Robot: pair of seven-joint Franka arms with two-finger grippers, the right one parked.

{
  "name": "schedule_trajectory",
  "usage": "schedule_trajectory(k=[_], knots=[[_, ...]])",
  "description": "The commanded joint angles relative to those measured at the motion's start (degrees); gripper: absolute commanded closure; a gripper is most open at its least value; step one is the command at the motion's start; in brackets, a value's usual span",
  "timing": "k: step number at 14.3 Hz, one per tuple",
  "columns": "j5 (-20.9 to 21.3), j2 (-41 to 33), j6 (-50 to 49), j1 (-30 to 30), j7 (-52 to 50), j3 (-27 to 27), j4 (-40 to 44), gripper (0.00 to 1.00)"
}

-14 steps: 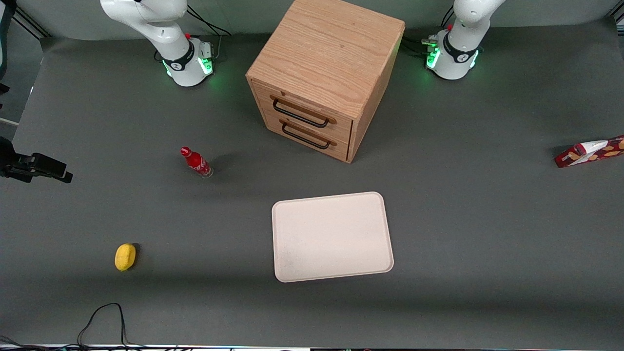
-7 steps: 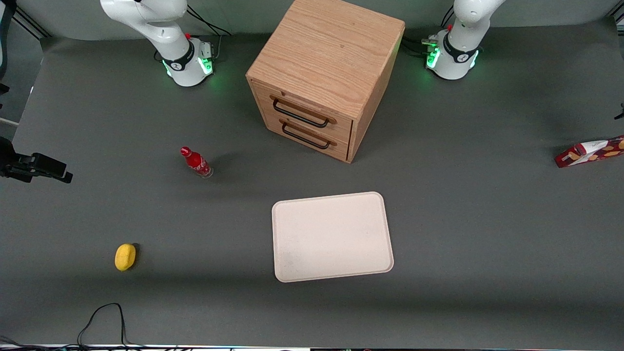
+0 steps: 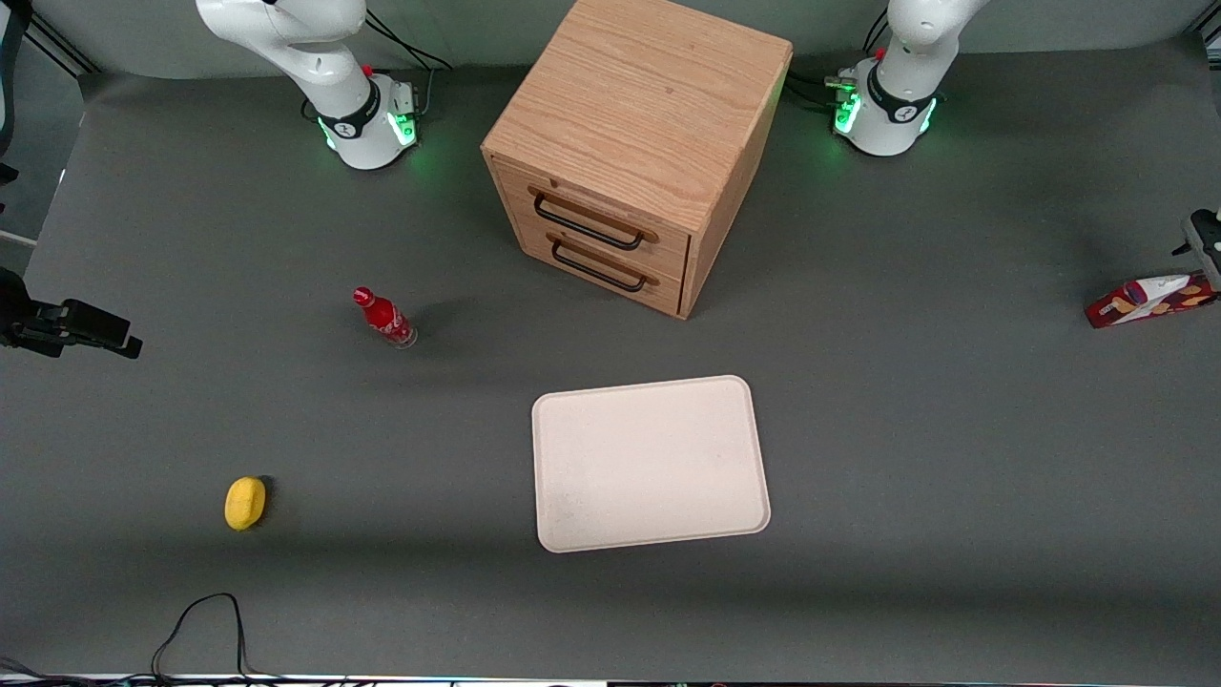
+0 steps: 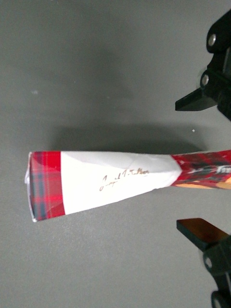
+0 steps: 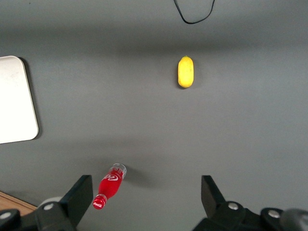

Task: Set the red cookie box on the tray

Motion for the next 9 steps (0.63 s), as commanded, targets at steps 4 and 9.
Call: schedule_trajectory(k=[4,9], knots=[[-0.02,1.04,1.73,-0.07,1.22,-0.25,-0.03,1.0],[-0.03,1.04,1.99,-0.07,1.22,-0.51,-0.03,1.0]])
